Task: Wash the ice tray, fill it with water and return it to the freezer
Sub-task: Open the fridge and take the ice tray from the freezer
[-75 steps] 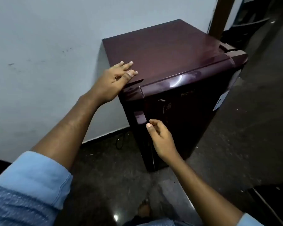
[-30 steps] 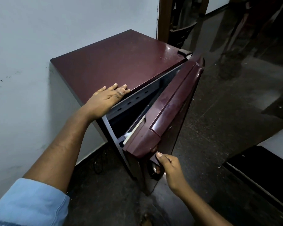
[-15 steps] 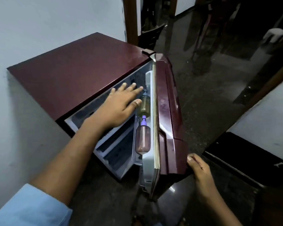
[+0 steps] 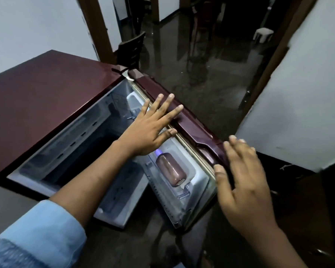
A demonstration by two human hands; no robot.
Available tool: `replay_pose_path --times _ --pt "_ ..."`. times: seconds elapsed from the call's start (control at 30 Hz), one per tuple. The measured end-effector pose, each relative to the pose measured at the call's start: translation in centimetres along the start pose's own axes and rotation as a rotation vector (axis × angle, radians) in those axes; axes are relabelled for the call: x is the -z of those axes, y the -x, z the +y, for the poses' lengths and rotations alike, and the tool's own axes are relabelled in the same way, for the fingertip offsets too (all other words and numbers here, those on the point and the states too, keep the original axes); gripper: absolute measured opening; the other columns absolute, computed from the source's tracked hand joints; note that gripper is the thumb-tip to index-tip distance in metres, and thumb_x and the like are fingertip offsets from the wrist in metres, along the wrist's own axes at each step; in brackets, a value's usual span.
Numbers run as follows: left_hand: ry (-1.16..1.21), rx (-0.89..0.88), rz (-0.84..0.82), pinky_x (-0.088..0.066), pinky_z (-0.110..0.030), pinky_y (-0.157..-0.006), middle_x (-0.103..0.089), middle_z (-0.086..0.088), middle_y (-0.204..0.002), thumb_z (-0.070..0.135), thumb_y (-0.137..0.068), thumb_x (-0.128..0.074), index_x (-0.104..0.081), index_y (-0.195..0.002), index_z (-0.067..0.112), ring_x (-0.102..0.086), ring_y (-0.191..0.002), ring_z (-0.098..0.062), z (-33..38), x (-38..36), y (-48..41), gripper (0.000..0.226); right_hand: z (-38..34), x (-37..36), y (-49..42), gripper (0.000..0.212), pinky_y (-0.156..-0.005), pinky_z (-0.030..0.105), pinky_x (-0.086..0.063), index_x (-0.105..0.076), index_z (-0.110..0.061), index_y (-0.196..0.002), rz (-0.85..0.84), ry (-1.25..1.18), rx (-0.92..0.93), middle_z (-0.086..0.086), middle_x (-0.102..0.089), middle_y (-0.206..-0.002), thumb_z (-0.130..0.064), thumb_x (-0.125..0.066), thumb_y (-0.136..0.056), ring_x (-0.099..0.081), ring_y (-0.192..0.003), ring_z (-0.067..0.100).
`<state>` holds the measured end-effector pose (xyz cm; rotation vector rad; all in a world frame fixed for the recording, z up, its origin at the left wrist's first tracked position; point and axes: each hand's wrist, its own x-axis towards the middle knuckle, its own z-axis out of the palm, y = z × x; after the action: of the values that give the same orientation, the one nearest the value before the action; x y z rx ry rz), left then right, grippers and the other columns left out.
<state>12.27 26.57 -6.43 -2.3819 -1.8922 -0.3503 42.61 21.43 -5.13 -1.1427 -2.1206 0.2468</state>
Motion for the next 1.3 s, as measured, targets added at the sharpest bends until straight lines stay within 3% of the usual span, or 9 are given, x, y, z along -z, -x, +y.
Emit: replay_pose_path --times 0.13,0.27,0.4,0.63,0.97,1.3 --pt "0.011 -0.078 0.053 0.007 -0.047 -0.132 -0.001 -0.001 -0.178 0.055 -0.111 -0.032 -0.017 -0.169 0.029 0.005 -0.165 -0.024 1.0 -0.8 -2.5 0.065 -1.0 -1.2 -1.3 0.069 -0.127 0.052 -0.021 -0.035 -0.003 -0.159 -0.184 0.255 0.05 0.018 -0.034 -0.165 -0.04 -0.046 -0.101 -0.025 -0.156 0.034" --pt "0.05 -0.099 0.047 0.002 -0.044 -0.133 -0.013 0.0 -0.177 0.054 -0.11 -0.035 -0.025 -0.168 0.026 -0.006 -0.164 -0.024 2.1 -1.9 -4.6 0.065 0.8 -3.3 -3.8 0.09 -0.128 0.05 0.001 -0.006 -0.006 -0.166 -0.292 0.437 -0.077 0.019 -0.006 -0.173 -0.055 -0.045 -0.101 -0.002 -0.16 0.037" --pt "0.067 -0.059 0.105 -0.008 -0.046 -0.133 -0.024 0.002 -0.175 0.057 -0.108 -0.042 -0.03 -0.166 0.031 -0.016 -0.163 -0.024 2.9 -2.6 -6.6 0.065 4.2 -5.0 -6.0 0.098 -0.129 0.053 0.001 -0.005 -0.005 -0.165 -0.199 0.536 -0.086 0.019 -0.009 -0.172 -0.054 -0.055 -0.096 -0.007 -0.159 0.038" --pt "0.047 0.035 0.052 -0.007 -0.05 -0.131 -0.017 -0.003 -0.177 0.056 -0.1 -0.054 -0.021 -0.168 0.033 -0.013 -0.163 -0.032 4.9 -3.5 -11.4 0.079 10.9 -5.9 -10.3 0.097 -0.129 0.05 0.006 -0.01 -0.01 -0.166 -0.124 0.583 -0.065 0.012 -0.01 -0.173 -0.05 -0.061 -0.093 -0.005 -0.16 0.034" --pt "-0.061 0.094 -0.011 -0.001 -0.051 -0.132 0.0 -0.007 -0.178 0.058 -0.095 -0.058 -0.002 -0.17 0.032 0.0 -0.164 -0.032 5.3 -4.8 -16.7 0.096 15.4 -7.1 -16.7 0.102 -0.124 0.053 0.019 0.003 -0.018 -0.166 -0.171 0.491 -0.18 0.001 0.009 -0.174 -0.046 -0.062 -0.092 0.019 -0.159 0.027" --pt "-0.112 0.197 0.003 0.002 -0.051 -0.131 0.003 -0.008 -0.178 0.059 -0.091 -0.061 0.0 -0.17 0.031 0.001 -0.164 -0.033 5.7 -6.3 -19.8 0.103 20.3 -8.3 -20.3 0.102 -0.126 0.057 0.01 -0.003 -0.018 -0.165 -0.126 0.456 -0.057 0.001 0.002 -0.174 -0.042 -0.068 -0.09 0.014 -0.16 0.028"
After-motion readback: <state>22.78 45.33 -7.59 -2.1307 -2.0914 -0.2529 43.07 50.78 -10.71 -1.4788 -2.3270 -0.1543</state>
